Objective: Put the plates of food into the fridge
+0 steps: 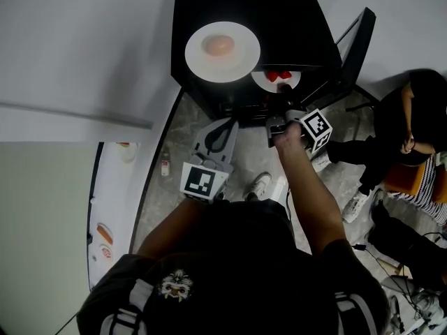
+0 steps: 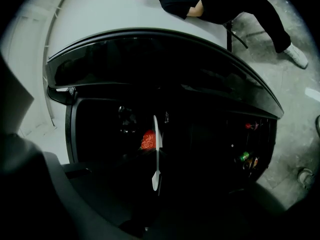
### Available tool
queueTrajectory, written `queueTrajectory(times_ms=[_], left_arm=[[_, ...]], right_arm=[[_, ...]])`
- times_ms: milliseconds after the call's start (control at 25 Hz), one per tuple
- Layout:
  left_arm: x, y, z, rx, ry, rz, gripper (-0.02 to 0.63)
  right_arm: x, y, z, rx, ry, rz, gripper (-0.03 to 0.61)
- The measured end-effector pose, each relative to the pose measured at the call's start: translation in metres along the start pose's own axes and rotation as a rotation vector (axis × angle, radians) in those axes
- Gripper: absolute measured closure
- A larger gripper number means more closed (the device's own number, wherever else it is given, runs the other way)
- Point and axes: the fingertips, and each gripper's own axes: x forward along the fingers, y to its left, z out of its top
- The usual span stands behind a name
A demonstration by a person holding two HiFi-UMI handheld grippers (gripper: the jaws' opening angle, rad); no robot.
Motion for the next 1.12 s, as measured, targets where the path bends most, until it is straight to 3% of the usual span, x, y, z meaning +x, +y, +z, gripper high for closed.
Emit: queueTrajectory(times_ms=[920, 1080, 1120], left_arm=[[-0.007, -0.001, 0.002, 0.01, -0.002, 0.005, 0.591], [-0.011, -0.002, 0.004, 0.006, -0.003, 0.007, 0.591], [-0.012, -0.002, 0.004, 0.004, -0.004, 0.007, 0.591]], right_arm=[[0.008, 0.001, 0.006, -0.005, -0.054, -0.032, 0.541], [0.004, 0.003, 0.011, -0.056, -0.089, -0.036, 0.54], [0.002, 0.004, 0.013, -0.076, -0.101, -0.038, 0.511]])
